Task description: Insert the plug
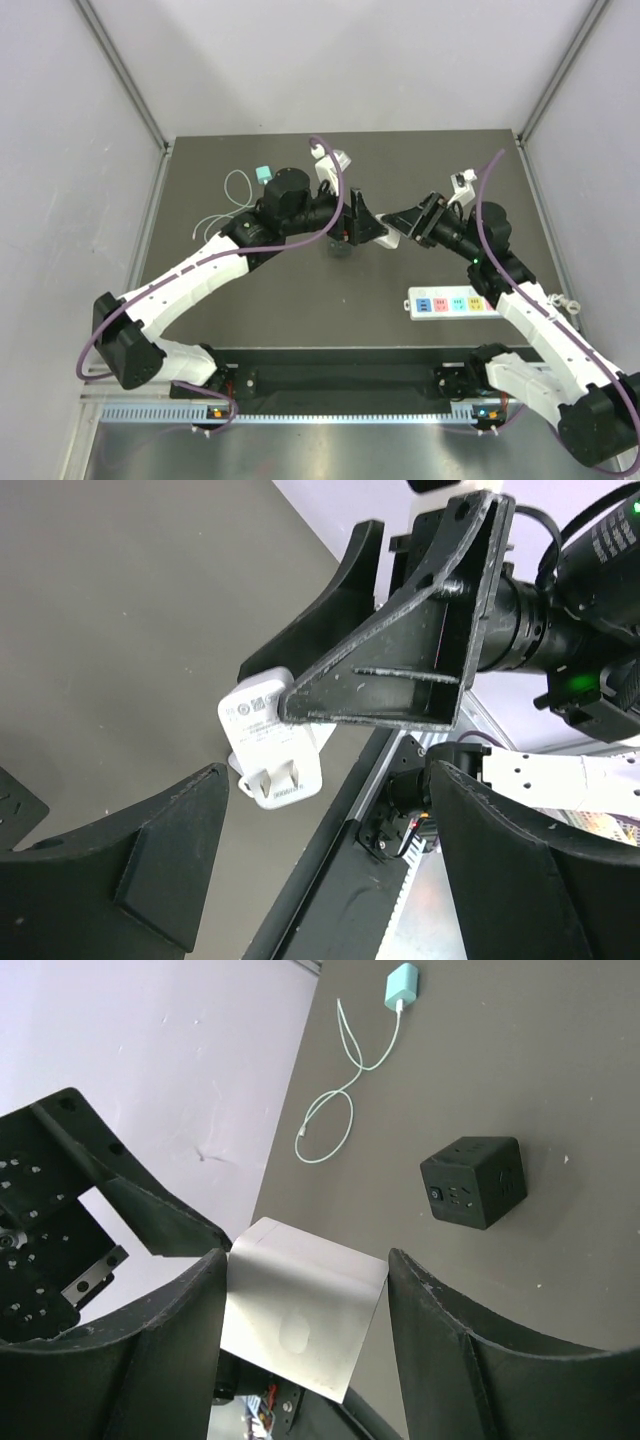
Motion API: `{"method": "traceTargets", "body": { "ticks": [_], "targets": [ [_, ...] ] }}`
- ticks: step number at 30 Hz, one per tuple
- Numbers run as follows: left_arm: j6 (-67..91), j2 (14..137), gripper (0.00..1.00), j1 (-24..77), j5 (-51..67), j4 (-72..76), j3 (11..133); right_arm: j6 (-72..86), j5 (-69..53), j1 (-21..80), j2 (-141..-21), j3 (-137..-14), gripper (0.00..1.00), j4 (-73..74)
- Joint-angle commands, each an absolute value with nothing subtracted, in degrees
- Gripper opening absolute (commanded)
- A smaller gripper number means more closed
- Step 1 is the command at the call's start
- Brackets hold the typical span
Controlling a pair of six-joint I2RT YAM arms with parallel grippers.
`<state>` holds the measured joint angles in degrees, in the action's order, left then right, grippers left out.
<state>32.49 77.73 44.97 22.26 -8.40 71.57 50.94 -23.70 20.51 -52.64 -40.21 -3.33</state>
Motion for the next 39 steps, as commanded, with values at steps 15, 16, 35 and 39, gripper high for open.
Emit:
{"method": "traceTargets", "body": {
  "ticks": [15,16,35,39],
  "targets": [
    [33.2,79.5,0.72,46.1,20.7,-3.4,68.7,53.9,-14.9,26.7,-50.7,-43.0,0.44,-5.1],
    [33.1,79.7,0.69,46.2,20.7,-3.7,68.9,53.7,-14.6,26.7,-50.7,-43.2,0.44,-5.0],
    [48.1,75.8,0.00,45.6,29.2,10.4,67.2,52.7,-15.0,27.0,-39.6,-38.1,1.00,-9.3],
    [53.7,74.8,0.00,45.4,33.1,17.4,66.0,54.4,-15.9,25.7,-34.8,-36.4,0.99,-13.0]
  ]
}}
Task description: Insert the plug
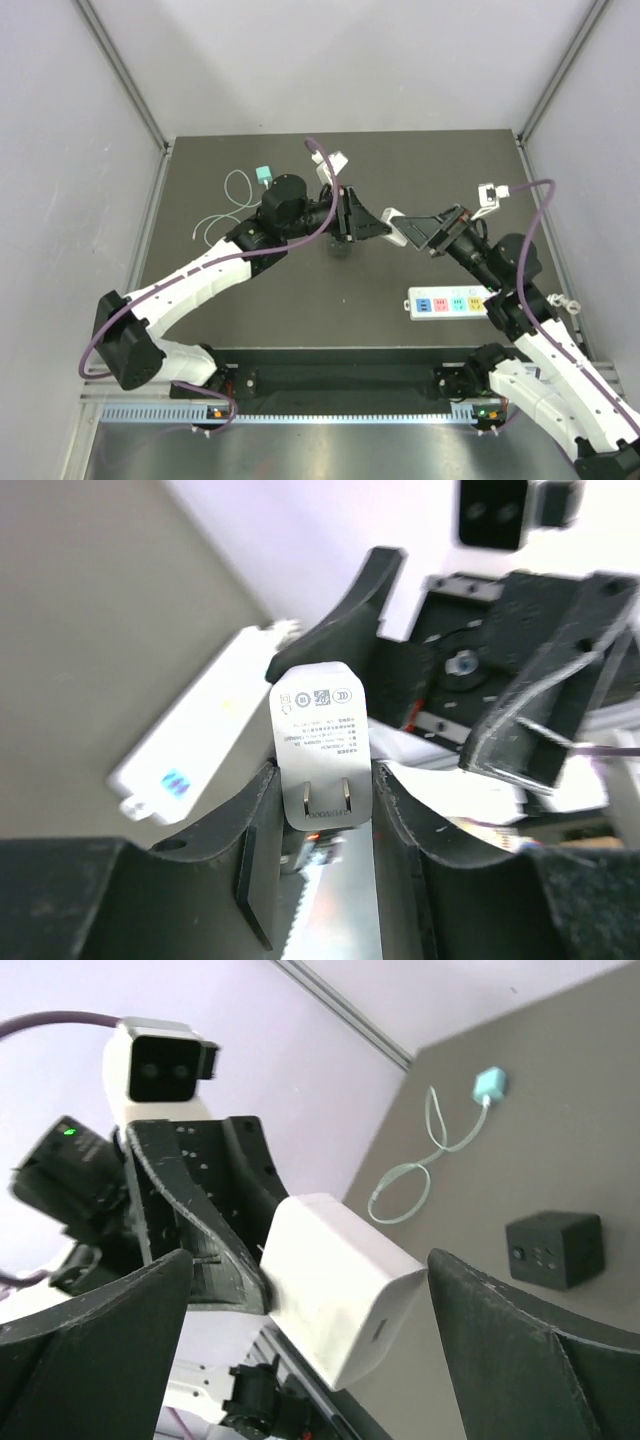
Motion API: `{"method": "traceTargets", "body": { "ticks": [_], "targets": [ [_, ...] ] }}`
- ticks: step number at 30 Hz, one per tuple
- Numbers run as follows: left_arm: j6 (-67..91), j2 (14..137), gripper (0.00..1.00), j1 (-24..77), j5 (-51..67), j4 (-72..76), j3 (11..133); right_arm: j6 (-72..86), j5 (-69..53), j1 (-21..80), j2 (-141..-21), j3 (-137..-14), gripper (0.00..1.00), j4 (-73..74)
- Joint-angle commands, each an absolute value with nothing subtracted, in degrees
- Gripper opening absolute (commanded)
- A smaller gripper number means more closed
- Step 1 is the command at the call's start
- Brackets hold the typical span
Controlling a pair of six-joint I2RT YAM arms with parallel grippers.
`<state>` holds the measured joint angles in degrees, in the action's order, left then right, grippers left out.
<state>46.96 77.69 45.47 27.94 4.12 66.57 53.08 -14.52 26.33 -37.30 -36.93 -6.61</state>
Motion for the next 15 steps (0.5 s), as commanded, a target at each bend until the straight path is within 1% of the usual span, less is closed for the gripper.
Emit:
{"method": "traceTargets", "body": {
  "ticks": [1,5,7,9,10,15],
  "targets": [
    [54.7,74.2,0.00,45.4,33.5,18.6,65.7,55.0,-15.5,25.4,-34.1,-36.5,0.98,-12.8],
    [58.4,72.8,0.00,45.5,34.8,24.9,64.2,58.7,-14.4,24.7,-31.9,-34.9,0.95,-15.8],
    [59.4,72.7,0.00,45.4,36.2,28.5,63.7,61.8,-14.5,24.6,-30.9,-33.6,0.93,-20.3],
    [60.9,72.8,0.00,45.4,36.7,30.4,63.3,64.1,-15.0,24.6,-30.8,-32.3,0.88,-22.7],
    [61.5,72.9,0.00,45.4,37.3,32.0,63.0,64.4,-16.2,24.6,-30.8,-31.9,0.84,-24.6],
    [62.8,74.2,0.00,45.5,39.2,34.6,63.4,65.2,-19.7,24.6,-32.9,-32.6,0.75,-28.5]
  ]
}}
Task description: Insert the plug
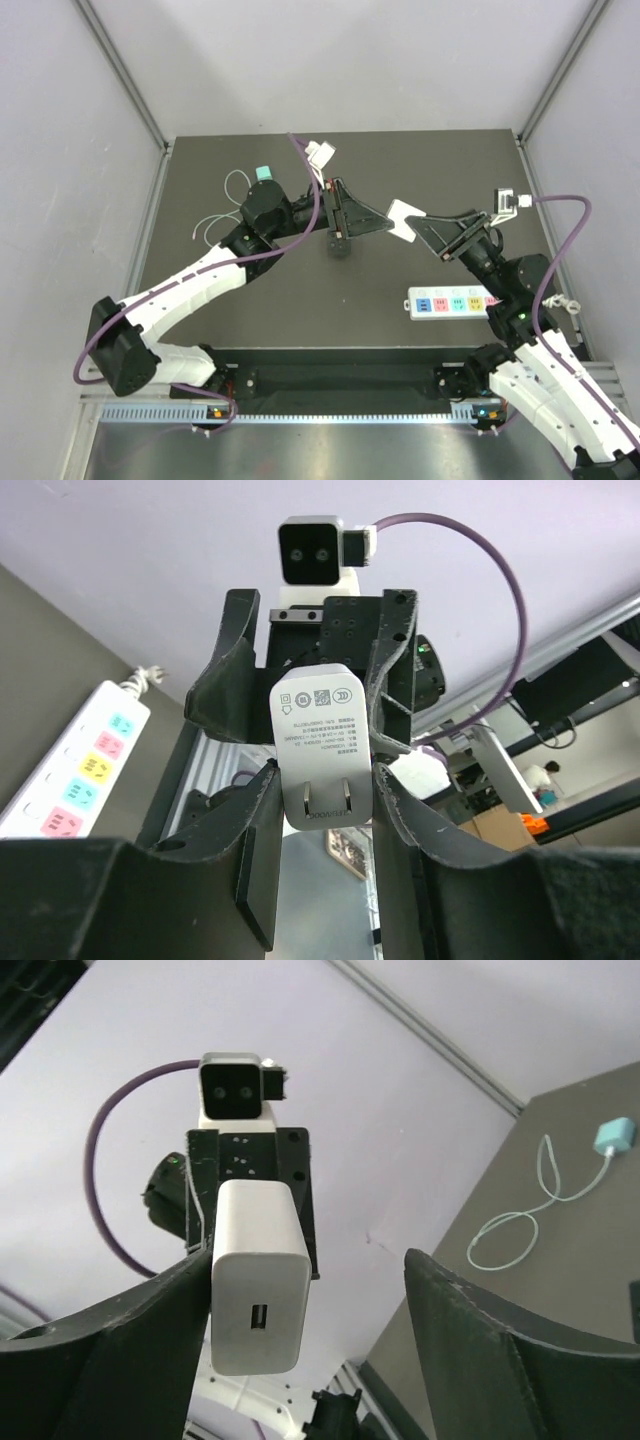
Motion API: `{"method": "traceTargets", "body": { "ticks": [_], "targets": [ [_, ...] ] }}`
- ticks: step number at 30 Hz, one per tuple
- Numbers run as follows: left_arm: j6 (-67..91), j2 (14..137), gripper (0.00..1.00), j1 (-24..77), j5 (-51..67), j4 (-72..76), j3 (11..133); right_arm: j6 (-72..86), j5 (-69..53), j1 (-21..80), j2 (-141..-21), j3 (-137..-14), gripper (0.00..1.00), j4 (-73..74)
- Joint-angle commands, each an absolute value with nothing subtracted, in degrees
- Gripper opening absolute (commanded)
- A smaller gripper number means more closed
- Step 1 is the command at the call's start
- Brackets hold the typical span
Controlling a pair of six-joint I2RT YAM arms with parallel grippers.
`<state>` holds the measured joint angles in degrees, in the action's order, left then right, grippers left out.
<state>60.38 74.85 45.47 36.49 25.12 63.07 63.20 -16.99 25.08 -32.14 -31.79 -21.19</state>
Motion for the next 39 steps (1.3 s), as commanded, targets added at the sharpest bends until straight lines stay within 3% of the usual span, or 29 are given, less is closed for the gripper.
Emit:
{"method": "traceTargets", "body": {
  "ticks": [1,7,15,21,23,24,25,26,32,39],
  "targets": [
    [63.6,75.0,0.00,45.5,39.5,35.6,63.2,65.4,-19.9,24.6,-33.0,-32.6,0.73,-29.0],
    [66.6,77.3,0.00,45.5,40.1,42.0,61.1,67.1,-19.6,24.6,-33.5,-30.0,0.55,-34.5],
    [67.4,81.5,0.00,45.2,42.4,45.4,63.2,67.9,-21.6,24.6,-35.8,-29.4,0.48,-37.6],
    [68.3,82.4,0.00,43.3,43.2,47.5,63.3,64.3,-18.9,24.6,-32.9,-29.2,0.18,-34.1],
    [67.6,82.2,0.30,42.3,42.6,44.5,63.0,62.2,-17.0,24.6,-32.2,-30.8,0.00,-29.0],
    [66.8,81.7,0.51,41.8,42.1,42.6,62.8,59.9,-15.9,24.6,-31.6,-31.3,0.00,-27.0],
    [65.0,81.1,0.88,41.6,41.5,40.2,62.1,58.4,-14.0,24.6,-31.1,-32.4,0.00,-25.4],
    [64.3,80.5,0.97,40.8,40.9,37.7,61.4,56.5,-13.0,24.6,-30.9,-33.5,0.00,-20.5],
    [62.1,75.6,0.99,35.2,39.5,33.9,55.5,32.1,-2.7,24.5,-36.3,-47.6,0.00,7.1],
    [33.9,74.6,0.98,32.7,20.9,-19.0,70.5,7.4,14.6,23.5,-50.3,-61.5,0.00,35.8]
  ]
}}
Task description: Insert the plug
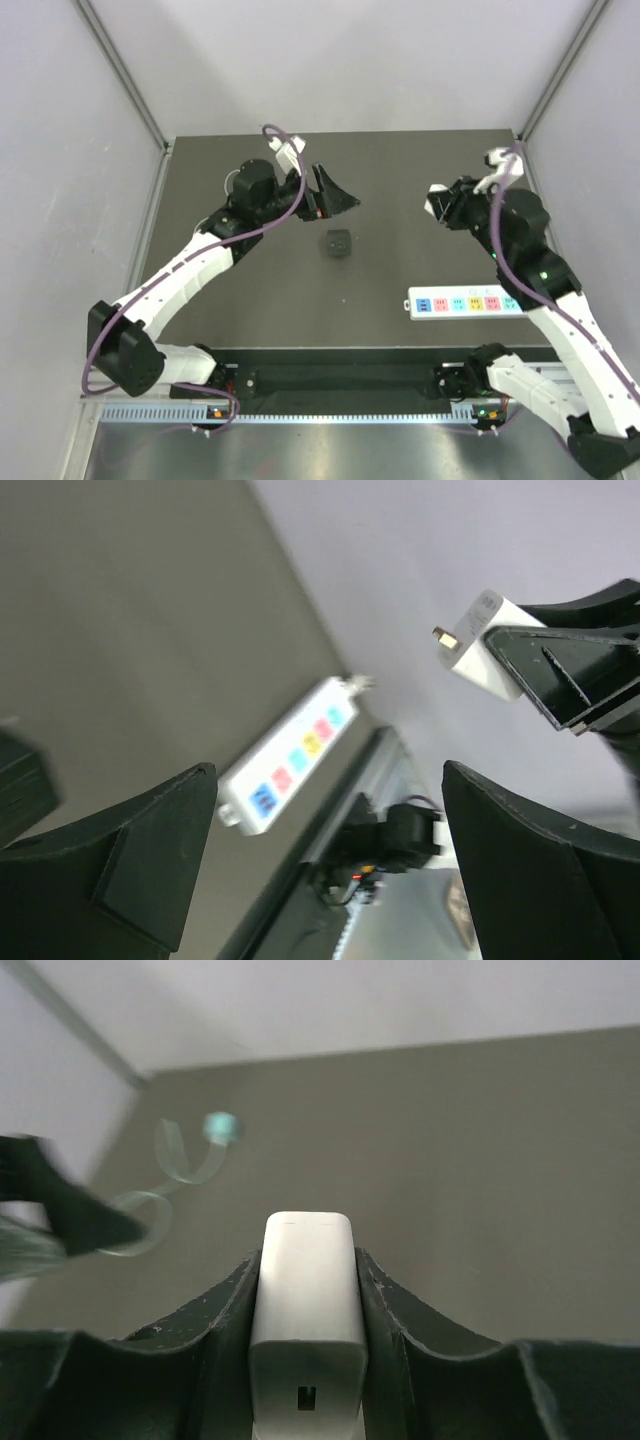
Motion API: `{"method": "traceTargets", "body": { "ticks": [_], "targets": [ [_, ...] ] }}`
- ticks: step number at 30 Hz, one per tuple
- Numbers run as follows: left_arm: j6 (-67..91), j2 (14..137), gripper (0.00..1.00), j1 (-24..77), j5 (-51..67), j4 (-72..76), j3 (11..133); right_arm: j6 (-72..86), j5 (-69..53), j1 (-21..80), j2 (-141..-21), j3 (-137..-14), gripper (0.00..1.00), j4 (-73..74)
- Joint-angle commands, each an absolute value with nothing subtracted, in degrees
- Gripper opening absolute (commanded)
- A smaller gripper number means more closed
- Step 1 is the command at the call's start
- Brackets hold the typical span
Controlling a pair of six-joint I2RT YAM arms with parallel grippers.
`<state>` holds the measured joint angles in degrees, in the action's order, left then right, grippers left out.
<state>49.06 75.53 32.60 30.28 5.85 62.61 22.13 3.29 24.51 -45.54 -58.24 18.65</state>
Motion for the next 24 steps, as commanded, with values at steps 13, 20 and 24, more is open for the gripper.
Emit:
{"method": "traceTargets", "body": {
  "ticks": [13,20,24],
  "targets": [
    [26.4,68.6,0.95,33.7,10.4,-20.3,64.5,-7.3,10.8,11.2,-69.6,-59.8,0.00,46.2],
    [26.2,67.3,0.95,34.5,12.6,-19.0,60.9,-8.0,2.6,6.1,-74.7,-55.9,0.00,45.9],
    [25.6,66.6,0.95,34.6,11.9,-19.2,60.4,-8.6,-1.8,3.8,-75.8,-55.6,0.00,44.0]
  ]
}}
